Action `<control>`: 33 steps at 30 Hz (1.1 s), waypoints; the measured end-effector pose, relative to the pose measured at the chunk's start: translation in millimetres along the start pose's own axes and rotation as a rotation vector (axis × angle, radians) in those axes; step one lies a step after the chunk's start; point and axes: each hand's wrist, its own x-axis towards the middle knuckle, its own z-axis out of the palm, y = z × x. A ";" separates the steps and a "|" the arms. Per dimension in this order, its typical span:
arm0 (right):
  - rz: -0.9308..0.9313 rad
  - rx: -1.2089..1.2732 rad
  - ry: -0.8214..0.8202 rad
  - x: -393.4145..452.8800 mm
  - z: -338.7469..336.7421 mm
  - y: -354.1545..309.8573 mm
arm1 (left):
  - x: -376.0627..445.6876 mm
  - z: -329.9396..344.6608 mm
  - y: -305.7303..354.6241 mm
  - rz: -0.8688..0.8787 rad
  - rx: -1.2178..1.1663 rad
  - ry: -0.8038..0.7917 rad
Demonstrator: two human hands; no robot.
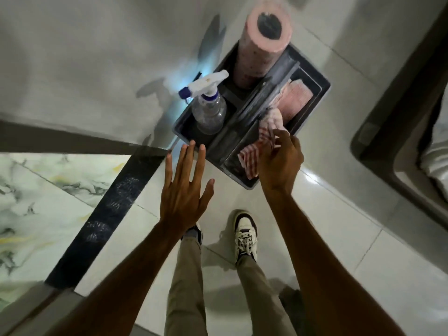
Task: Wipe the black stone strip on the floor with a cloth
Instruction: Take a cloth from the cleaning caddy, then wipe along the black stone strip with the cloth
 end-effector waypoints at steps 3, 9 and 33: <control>-0.112 0.026 -0.040 -38.9 -28.1 -7.5 | -32.7 -15.3 13.4 -0.108 -0.015 0.036; -0.343 0.051 -0.207 -144.3 -30.3 -31.3 | -119.4 -50.8 15.9 -0.326 -0.080 0.107; -0.811 -0.399 -0.526 -192.8 474.6 90.2 | -299.9 328.0 -267.7 -0.688 -0.153 -0.003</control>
